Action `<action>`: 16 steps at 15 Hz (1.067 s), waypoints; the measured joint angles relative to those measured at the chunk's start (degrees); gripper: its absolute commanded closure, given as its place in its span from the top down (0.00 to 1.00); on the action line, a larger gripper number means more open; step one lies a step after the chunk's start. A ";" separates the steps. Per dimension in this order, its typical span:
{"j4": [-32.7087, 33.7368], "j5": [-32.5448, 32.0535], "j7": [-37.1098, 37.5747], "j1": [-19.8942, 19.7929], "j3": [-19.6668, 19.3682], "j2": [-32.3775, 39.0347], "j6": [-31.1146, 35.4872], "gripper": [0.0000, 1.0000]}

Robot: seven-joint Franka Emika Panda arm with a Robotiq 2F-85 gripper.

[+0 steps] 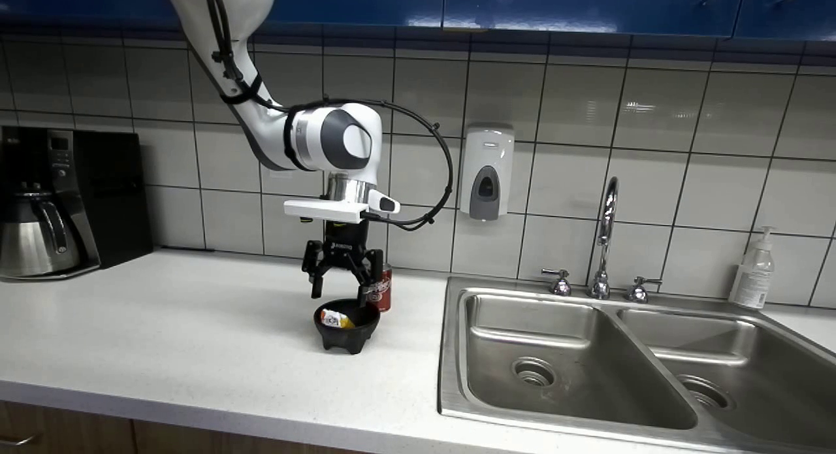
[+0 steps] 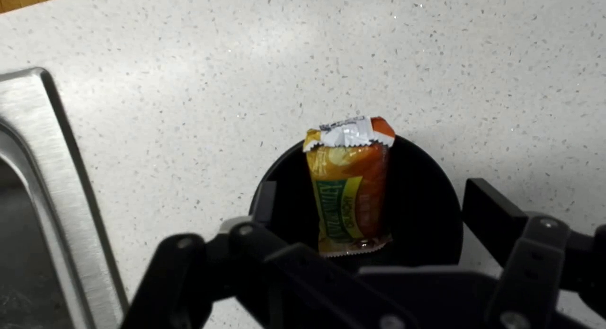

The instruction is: Put the orange packet in the black bowl

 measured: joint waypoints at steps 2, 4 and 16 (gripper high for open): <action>-0.17 0.43 0.08 0.06 0.09 -0.13 0.00 1.00; -1.18 1.29 0.51 0.41 0.22 -1.06 0.07 1.00; -21.40 1.79 5.12 2.30 0.91 -23.63 2.23 1.00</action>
